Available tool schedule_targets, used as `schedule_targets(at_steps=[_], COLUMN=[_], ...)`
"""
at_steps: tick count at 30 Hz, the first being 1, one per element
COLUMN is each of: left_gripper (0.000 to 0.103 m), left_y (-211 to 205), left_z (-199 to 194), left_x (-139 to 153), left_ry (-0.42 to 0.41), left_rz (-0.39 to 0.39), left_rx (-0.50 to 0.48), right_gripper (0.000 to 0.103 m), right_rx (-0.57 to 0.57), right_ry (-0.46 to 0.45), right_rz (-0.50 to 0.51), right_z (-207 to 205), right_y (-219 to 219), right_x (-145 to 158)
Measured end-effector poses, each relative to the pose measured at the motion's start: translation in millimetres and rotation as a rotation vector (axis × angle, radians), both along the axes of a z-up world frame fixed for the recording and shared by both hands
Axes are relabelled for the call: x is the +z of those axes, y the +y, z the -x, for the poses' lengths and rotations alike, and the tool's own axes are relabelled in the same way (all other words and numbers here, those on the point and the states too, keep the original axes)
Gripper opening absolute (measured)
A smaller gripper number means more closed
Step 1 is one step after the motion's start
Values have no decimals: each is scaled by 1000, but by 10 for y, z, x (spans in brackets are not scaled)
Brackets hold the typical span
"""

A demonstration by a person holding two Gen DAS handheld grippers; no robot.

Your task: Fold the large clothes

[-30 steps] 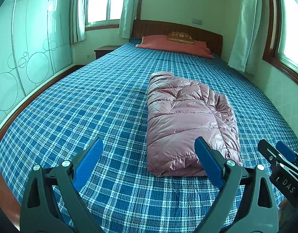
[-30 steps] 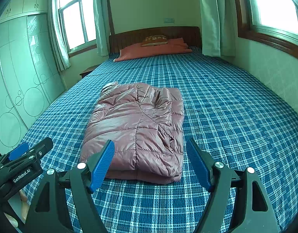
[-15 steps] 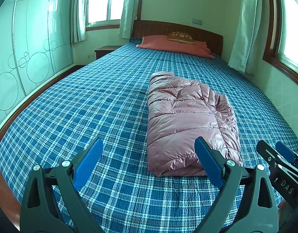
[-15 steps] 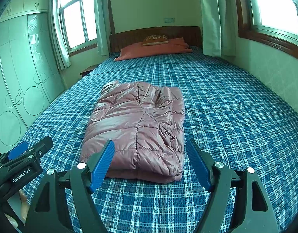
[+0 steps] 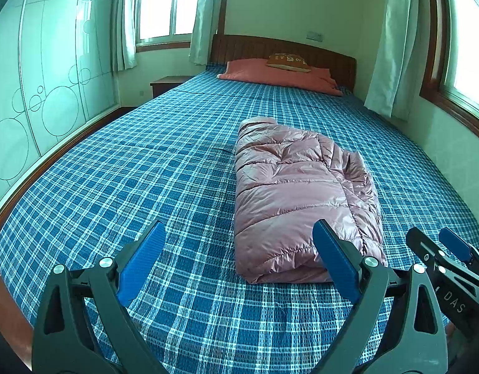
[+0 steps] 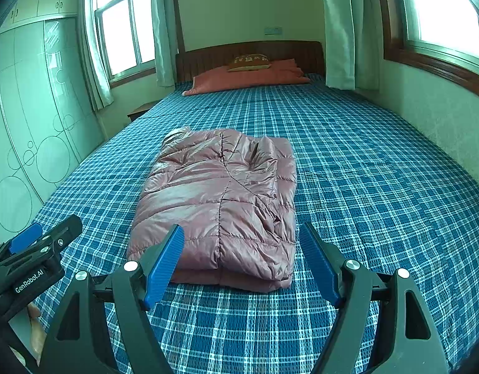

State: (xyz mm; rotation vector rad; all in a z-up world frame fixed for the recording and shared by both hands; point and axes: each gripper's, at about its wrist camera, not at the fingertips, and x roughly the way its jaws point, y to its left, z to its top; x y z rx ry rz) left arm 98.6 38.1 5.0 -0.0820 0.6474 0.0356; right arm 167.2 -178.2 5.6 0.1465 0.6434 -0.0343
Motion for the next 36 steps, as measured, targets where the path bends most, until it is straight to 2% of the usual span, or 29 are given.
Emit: schedule_targets(at_steps=[11, 13, 20, 26, 31, 36], left_gripper=[95, 101, 101, 101, 101, 101], left_y=[-25, -33, -58, -81, -72, 74], left_z=[-21, -17, 12, -46, -92, -253], left_x=[29, 36, 25, -51, -95, -273], left_ry=[7, -1, -41, -18, -15, 39], left_rz=[-8, -2, 16, 8, -5, 31], left_rx=[3, -3, -4, -27, -6, 19], right_gripper=[82, 82, 82, 82, 82, 82], right_rx=[6, 8, 9, 12, 8, -9], right_ry=[-2, -2, 9, 16, 22, 31], right_rz=[13, 16, 10, 6, -2, -15], right_z=[0, 0, -16, -41, -61, -105], right_y=[10, 16, 1, -14, -57, -179], right_x=[10, 7, -30, -62, -102, -178])
